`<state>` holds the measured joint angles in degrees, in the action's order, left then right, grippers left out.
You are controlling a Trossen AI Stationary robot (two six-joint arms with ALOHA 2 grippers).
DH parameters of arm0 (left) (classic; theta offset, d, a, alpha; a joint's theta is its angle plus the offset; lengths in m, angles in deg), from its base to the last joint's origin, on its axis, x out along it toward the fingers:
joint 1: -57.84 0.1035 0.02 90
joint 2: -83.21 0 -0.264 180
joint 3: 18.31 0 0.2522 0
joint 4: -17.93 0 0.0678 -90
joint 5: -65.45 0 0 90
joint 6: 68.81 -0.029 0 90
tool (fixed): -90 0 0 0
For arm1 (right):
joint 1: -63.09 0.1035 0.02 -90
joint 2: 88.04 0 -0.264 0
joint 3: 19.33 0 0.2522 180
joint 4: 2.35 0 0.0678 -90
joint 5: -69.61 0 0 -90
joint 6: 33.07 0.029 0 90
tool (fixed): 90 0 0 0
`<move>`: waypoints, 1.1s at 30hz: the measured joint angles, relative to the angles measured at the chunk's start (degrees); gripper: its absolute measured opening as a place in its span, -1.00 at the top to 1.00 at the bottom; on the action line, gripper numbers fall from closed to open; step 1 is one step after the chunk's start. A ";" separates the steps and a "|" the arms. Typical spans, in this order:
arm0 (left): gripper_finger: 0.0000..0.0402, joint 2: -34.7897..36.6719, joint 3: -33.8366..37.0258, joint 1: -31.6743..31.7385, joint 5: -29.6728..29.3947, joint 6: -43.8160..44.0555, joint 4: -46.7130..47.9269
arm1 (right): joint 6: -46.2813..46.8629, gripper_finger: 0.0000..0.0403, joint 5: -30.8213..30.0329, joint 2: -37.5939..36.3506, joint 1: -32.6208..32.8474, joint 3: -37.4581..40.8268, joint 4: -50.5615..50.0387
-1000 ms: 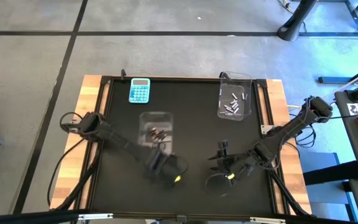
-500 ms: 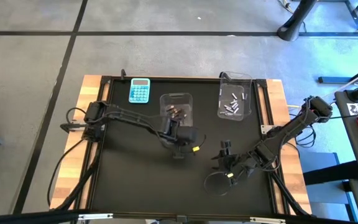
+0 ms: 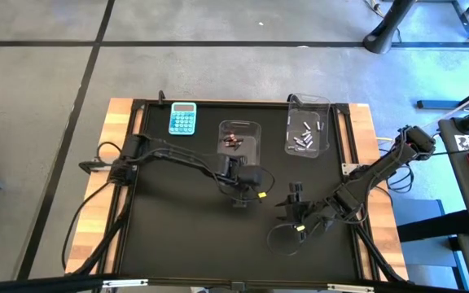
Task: Sort batteries
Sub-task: Move the bottom transparent bin to the top center of the table
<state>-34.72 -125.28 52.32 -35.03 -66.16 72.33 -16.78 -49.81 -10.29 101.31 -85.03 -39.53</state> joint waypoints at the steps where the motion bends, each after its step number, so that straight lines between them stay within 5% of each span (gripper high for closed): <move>1: 0.91 -0.50 0.02 0.00 -0.02 0.26 -0.02 | 0.00 0.15 -0.06 0.00 0.00 0.00 0.34; 6: 0.83 -1.99 0.02 0.11 0.77 1.40 -1.78 | 0.02 0.15 0.01 0.04 -1.13 0.00 0.83; 13: 0.29 0.56 -0.89 1.55 8.25 2.91 -0.52 | -0.24 0.13 2.62 0.87 -6.61 0.02 1.92; 19: -0.02 7.12 -1.01 2.60 9.99 3.00 2.77 | -5.35 -0.08 7.29 3.78 -12.90 0.02 8.03; 25: -0.02 19.56 -1.03 2.53 0.40 6.92 10.25 | -14.48 -0.26 9.12 7.94 -19.50 0.02 17.82; 33: 0.06 35.63 -1.01 -6.64 -19.66 21.87 28.04 | -18.32 -0.12 17.31 13.77 -28.99 -4.79 15.39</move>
<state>0.91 -126.28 45.68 -54.69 -44.30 100.37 -35.10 -32.50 3.48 72.32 -89.82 -24.14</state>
